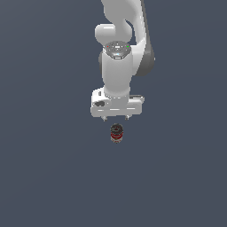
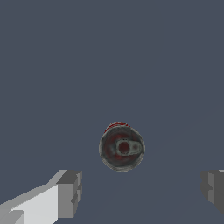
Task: Pick up the object and move it to a goal position.
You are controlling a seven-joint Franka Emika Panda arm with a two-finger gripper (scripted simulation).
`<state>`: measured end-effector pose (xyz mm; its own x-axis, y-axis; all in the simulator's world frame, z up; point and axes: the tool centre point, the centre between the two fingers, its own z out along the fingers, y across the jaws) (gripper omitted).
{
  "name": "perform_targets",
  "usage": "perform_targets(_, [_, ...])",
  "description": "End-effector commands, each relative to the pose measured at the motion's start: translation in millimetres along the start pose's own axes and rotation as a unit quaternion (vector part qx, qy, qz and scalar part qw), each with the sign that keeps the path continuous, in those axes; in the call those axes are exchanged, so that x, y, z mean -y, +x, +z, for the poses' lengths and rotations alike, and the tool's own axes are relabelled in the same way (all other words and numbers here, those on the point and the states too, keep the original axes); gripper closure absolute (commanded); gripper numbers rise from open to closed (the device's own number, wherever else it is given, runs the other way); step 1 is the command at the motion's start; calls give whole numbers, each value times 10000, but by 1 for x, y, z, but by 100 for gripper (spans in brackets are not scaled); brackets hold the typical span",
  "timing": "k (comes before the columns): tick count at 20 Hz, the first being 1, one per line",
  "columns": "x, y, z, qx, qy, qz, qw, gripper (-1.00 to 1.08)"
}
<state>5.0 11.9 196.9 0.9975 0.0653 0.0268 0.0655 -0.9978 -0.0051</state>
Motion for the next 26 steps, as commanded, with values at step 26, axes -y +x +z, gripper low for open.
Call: perform_targets(26, [10,-3,51,84,3,119,9999,-92])
